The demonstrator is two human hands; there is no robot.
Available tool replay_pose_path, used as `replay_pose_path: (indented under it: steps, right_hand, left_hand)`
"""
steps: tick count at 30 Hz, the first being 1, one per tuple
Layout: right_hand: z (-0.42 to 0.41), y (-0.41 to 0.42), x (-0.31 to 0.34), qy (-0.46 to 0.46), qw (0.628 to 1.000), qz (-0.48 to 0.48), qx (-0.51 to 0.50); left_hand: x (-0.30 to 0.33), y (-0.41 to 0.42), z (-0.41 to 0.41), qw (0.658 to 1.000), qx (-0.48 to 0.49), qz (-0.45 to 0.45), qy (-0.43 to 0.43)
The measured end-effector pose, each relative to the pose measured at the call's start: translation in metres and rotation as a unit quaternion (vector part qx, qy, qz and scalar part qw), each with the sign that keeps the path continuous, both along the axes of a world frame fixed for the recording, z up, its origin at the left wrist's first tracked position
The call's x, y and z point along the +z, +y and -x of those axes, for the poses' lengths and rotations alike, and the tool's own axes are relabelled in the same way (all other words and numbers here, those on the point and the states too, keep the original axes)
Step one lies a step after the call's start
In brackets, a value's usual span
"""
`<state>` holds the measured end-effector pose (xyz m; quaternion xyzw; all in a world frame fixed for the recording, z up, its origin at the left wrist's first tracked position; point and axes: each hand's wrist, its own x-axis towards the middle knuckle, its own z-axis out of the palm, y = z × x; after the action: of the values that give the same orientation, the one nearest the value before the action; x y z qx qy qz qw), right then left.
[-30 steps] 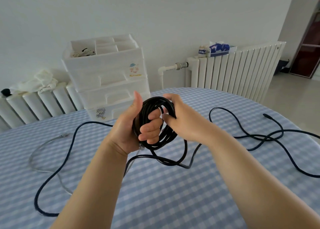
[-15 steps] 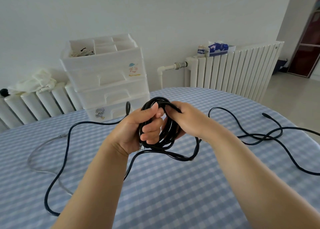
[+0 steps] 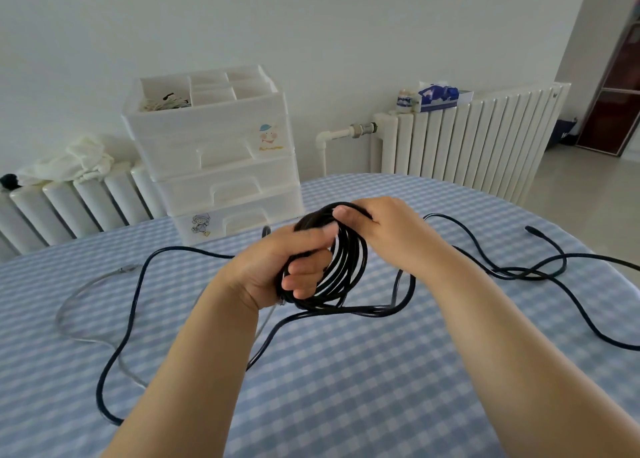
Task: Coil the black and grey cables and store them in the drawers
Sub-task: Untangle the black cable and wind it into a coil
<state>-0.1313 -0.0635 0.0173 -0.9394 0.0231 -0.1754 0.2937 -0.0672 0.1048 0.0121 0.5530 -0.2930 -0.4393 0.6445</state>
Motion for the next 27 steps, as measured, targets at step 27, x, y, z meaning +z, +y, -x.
replay_pose_path:
  steps: [27]
  right_hand:
    - [-0.01, 0.019, -0.006, -0.01, 0.871, -0.491, 0.018]
  left_hand:
    - [0.019, -0.002, 0.01, 0.974, 0.172, 0.143, 0.019]
